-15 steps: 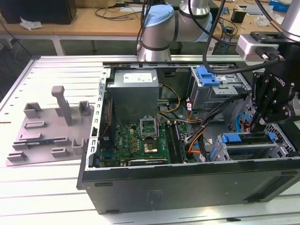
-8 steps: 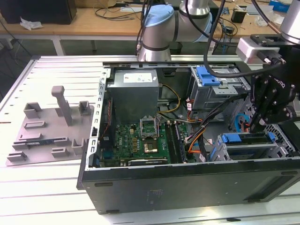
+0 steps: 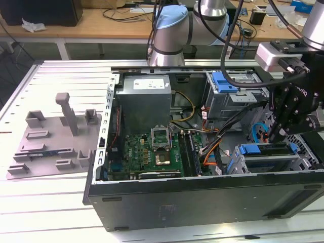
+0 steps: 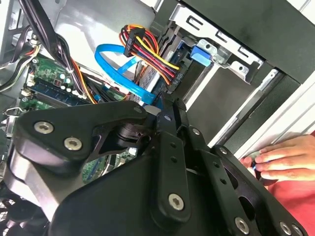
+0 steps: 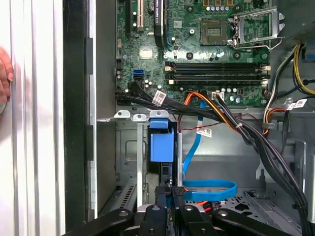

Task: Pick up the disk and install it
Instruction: 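Insert the second disk wire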

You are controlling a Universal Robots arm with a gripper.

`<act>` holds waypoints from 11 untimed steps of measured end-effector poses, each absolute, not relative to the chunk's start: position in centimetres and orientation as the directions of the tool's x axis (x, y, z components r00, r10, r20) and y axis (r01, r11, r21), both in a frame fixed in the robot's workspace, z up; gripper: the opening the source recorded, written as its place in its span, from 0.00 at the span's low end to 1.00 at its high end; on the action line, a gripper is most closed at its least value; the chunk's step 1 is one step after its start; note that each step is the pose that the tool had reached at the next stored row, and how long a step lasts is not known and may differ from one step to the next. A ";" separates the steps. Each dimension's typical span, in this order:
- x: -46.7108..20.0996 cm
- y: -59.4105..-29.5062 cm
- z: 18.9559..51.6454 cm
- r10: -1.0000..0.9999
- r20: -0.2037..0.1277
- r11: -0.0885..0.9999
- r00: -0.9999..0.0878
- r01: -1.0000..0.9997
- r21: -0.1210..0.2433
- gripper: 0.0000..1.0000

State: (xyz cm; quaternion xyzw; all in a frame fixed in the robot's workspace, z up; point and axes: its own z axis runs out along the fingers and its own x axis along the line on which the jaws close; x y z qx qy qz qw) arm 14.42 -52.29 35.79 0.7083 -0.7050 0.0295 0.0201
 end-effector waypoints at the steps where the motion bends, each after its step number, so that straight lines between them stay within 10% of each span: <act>1: 14.4 -52.3 35.8 -0.998 0.065 -0.006 0.006 -1.000 -0.013 0.16; 11: 14.4 -52.7 35.7 -0.999 0.037 -0.006 0.006 -1.000 -0.013 0.16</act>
